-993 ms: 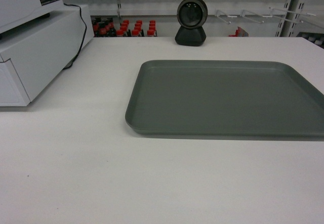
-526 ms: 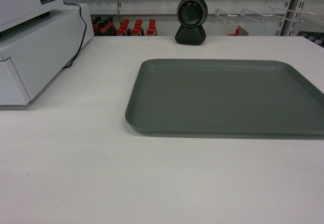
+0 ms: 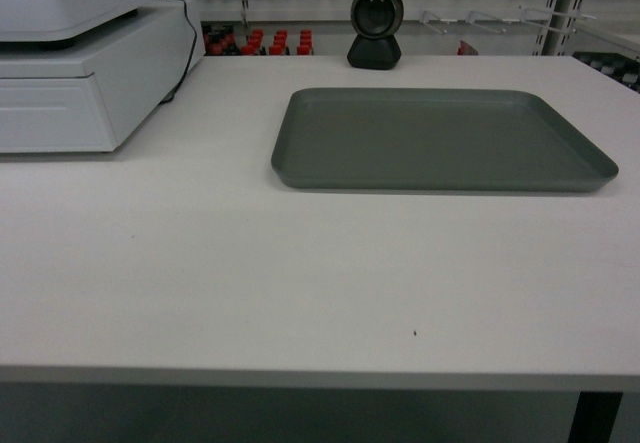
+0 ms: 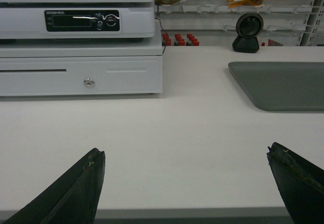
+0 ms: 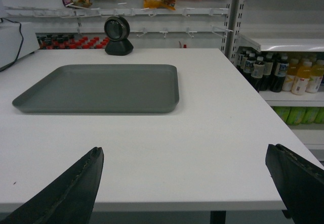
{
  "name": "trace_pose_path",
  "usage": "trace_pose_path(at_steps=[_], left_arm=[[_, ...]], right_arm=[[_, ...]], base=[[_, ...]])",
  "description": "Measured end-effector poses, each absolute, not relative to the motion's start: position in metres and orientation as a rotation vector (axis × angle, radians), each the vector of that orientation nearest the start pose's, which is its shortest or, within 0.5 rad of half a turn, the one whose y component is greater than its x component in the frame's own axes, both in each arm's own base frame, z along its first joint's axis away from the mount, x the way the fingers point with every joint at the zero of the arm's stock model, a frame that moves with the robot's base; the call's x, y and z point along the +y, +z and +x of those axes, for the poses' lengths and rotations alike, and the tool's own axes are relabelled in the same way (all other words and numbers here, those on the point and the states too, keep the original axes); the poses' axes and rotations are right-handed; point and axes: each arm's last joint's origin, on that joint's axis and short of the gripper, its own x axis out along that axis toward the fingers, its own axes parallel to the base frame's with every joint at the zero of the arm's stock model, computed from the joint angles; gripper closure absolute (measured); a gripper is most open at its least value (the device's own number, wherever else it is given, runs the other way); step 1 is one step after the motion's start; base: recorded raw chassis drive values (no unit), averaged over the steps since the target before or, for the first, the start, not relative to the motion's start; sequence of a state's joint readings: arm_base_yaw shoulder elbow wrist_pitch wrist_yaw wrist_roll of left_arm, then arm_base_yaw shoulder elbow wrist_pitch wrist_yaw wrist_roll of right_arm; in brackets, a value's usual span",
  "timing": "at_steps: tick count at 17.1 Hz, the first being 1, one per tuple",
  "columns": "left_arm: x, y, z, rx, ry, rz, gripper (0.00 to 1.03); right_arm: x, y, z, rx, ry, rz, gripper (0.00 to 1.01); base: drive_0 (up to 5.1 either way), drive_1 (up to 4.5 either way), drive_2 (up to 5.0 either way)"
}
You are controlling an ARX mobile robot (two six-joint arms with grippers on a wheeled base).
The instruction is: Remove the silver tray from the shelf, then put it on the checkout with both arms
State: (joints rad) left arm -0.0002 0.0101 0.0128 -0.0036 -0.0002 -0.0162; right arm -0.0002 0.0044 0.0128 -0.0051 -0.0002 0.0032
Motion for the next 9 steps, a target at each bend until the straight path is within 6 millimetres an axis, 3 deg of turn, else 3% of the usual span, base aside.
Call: trace_pose_path(at_steps=[6, 9], left_arm=[[0.0, 0.1668, 0.0976, 0.0, 0.0, -0.016, 0.05], [0.0, 0.1663, 0.0976, 0.006, 0.0, -0.016, 0.05]], right_arm=[[0.0, 0.1671, 0.0972, -0.004, 0.0, 0.003, 0.03], [0.0, 0.1667, 0.0972, 0.0, 0.0, 0.003, 0.03]], base=[[0.0, -4.27, 4.3], [0.0, 0.0, 0.0]])
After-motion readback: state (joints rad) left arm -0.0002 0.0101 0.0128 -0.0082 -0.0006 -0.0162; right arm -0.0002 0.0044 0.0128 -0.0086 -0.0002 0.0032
